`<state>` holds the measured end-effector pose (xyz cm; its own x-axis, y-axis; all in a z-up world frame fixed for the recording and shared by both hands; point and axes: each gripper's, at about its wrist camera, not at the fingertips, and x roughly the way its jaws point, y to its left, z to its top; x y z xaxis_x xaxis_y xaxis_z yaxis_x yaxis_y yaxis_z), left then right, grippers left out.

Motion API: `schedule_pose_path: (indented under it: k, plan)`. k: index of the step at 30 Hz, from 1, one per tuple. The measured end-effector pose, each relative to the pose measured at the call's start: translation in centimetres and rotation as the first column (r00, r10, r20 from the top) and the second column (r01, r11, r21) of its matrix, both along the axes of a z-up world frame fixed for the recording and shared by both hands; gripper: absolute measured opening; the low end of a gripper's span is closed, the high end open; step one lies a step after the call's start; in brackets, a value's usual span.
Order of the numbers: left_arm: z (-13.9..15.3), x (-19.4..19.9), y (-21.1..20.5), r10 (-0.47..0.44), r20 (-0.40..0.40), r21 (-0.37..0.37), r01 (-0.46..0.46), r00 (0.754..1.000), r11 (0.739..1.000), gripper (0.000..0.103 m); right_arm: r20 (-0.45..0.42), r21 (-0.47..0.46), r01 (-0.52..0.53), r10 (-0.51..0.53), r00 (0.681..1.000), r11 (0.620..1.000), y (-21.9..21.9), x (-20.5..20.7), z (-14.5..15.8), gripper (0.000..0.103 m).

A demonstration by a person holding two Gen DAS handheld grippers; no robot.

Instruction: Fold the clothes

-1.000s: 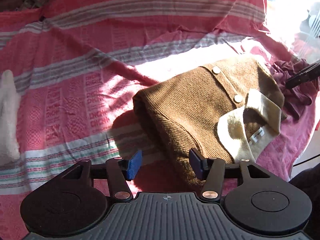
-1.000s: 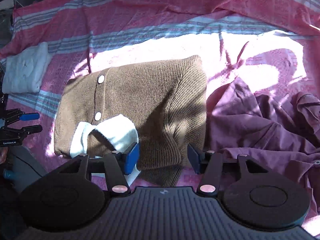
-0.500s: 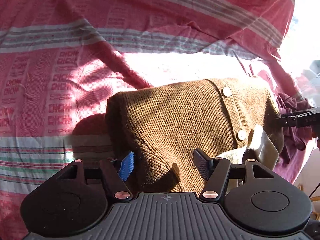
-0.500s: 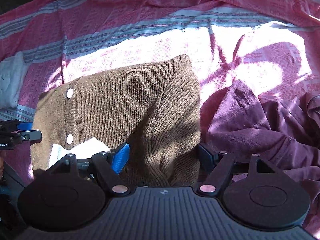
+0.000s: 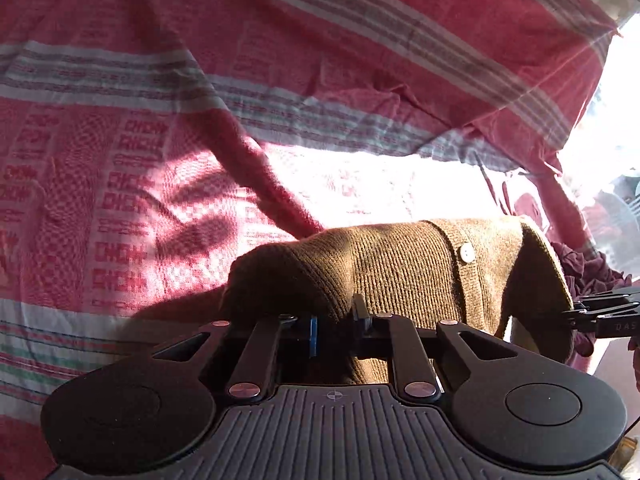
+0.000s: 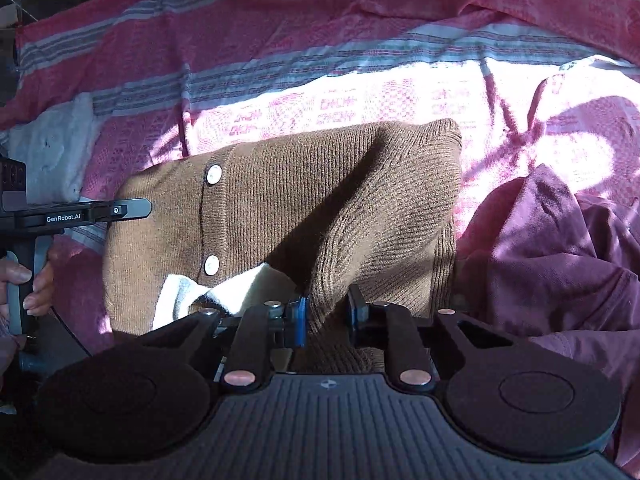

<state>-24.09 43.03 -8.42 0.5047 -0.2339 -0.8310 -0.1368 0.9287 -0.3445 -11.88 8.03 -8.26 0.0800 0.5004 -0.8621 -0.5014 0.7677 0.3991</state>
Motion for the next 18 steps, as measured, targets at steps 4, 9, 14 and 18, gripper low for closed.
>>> schedule_pose_path:
  k: [4, 9, 14, 18]
  plan:
    - [-0.2, 0.5, -0.6, -0.041, -0.062, 0.104, 0.048, 0.997, 0.993, 0.035, -0.027, -0.018, 0.021, -0.022, 0.999, 1.0, -0.4, 0.0, -1.3, 0.022]
    - [3.6, -1.0, -1.3, -0.082, -0.006, 0.24, 0.081, 0.997, 0.967, 0.069, -0.056, 0.017, 0.121, -0.12, 0.991, 0.992, -3.3, 0.6, -1.8, 0.037]
    - [6.6, -0.4, -6.1, -0.252, 0.03, 0.312, 0.23, 0.967, 0.922, 0.07, 0.013, 0.044, 0.179, -0.18, 0.984, 0.983, -6.7, 0.2, -0.4, 0.054]
    - [5.9, 1.2, -15.6, -0.488, 0.007, 0.331, 0.459, 0.873, 0.825, 0.073, 0.032, 0.015, 0.223, -0.223, 0.974, 0.975, -9.1, 0.5, -1.2, 0.054]
